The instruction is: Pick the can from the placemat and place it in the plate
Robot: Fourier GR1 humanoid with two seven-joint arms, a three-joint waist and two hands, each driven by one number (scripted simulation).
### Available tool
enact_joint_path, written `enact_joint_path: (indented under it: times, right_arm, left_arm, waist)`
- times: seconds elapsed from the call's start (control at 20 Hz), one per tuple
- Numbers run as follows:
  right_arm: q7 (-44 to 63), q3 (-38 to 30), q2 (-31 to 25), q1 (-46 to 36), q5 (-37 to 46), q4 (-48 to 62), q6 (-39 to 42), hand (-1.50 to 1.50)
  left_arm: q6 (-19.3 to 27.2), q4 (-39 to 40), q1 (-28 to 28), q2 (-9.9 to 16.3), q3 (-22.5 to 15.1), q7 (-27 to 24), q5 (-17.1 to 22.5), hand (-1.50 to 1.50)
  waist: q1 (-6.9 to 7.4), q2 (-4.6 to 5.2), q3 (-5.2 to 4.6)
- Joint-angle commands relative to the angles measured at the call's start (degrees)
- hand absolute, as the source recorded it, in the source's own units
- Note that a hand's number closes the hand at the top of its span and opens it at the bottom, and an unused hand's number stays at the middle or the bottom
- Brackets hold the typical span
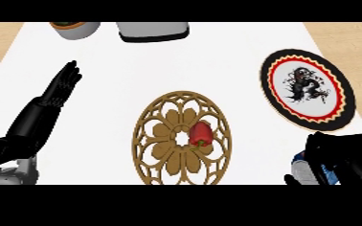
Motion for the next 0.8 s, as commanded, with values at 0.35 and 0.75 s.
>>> enact_joint_path:
  times: [0.35,0.75]
  right_arm:
    - [-26.49,-15.67,5.17,1.01,-18.71,26.76,-10.04,1.50]
    - [-38.63,-16.20,12.57,-11.47,-15.34,53.61,-3.75,1.50]
  left_arm:
    - [-2.66,0.96,-5.36,-1.38,-1.33,1.69,-1.17,0.00]
    - [-3.98,4.46,-8.57,-3.34,-1.21,1.49,-2.48,0.00]
  waist:
    - [5.36,0.87,-0.23]
    - [6.26,1.12,-0.25]
